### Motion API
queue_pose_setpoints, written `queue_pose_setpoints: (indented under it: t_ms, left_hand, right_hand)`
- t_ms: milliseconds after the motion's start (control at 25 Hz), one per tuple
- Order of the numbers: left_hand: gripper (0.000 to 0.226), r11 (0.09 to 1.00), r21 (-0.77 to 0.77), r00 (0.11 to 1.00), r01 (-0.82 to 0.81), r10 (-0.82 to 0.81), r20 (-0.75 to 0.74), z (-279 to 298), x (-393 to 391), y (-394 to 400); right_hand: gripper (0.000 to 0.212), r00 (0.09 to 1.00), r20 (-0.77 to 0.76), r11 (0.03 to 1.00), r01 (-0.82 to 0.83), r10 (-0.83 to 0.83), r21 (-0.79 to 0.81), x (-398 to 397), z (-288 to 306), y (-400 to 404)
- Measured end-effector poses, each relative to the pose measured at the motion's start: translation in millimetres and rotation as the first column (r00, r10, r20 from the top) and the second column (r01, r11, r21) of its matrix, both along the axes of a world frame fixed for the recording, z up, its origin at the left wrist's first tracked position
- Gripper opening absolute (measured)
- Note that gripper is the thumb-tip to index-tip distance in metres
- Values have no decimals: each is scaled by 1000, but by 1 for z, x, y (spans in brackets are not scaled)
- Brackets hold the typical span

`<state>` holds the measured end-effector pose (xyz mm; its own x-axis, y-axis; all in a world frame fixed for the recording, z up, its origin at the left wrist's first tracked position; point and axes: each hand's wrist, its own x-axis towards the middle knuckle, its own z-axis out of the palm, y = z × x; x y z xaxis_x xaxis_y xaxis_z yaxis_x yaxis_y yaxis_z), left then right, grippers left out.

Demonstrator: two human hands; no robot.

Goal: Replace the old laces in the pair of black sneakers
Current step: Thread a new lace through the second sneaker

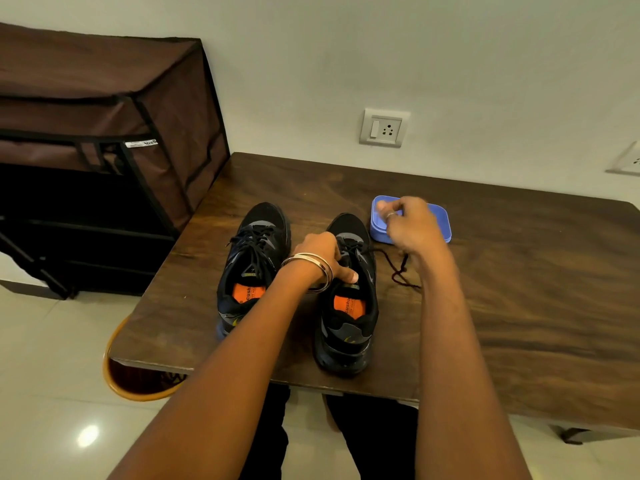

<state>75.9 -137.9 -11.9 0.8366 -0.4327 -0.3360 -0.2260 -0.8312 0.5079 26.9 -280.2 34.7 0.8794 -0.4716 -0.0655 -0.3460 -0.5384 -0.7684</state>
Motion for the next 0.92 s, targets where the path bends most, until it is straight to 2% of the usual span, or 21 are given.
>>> queue_pose_setpoints:
  t_ms: [80,120,240,360,440,480,560,640,800,880,920]
  left_hand:
    - [59,1000,-9,1000,10,-10,11,0,-3,-1]
    - [58,1000,6,999,18,-18,30,0,-5,-1]
    - [51,999,27,996,37,-39,79,2,-7,-1]
    - [46,998,38,995,53,-56,87,4,-8,0]
    - [48,999,-2,997,52,-52,65,2,-9,2]
    - [50,998,-57,998,41,-38,53,1,-8,4]
    - [46,965,-263,999,19,-8,41,2,-7,6]
    - [32,874,-486,1000,17,-15,9,7,-10,5]
    - [7,797,-604,999,25,-34,-4,15,-17,-3]
    - [2,746,-661,996,-81,33,-84,15,-16,-4]
    - [5,708,-686,985,-167,87,-151,15,-15,-4]
  right_hand:
    - [29,981,-168,995,-89,94,37,2,-7,9]
    - [27,973,-197,991,-105,120,84,3,-10,12]
    - [25,985,-165,967,0,43,255,5,-19,17]
    - [39,996,-79,963,63,-44,261,9,-26,18]
    - [42,992,19,930,109,-123,352,12,-26,20]
    - [43,982,58,886,138,-182,443,14,-24,21]
    - [45,951,107,767,165,-290,620,15,-18,24]
    - [49,921,157,702,153,-356,695,15,-11,25]
    - [55,876,247,654,98,-415,750,15,-5,25]
    - [51,859,287,637,58,-424,769,17,-7,21]
    - [45,868,297,672,56,-399,739,18,-8,18]
